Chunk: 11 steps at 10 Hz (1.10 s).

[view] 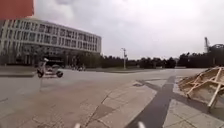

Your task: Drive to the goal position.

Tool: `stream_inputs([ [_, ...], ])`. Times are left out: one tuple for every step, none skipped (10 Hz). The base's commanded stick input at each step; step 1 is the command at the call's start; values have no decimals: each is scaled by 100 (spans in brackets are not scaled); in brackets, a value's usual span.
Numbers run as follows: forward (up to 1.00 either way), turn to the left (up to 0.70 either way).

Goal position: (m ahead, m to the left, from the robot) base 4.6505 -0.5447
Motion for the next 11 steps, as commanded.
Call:
stream_inputs([
  [50,0],
  [50,0],
  [50,0],
  [50,0],
  [50,0],
  [50,0],
  [50,0],
  [50,0],
  [50,0],
  [50,0],
  [50,0],
])
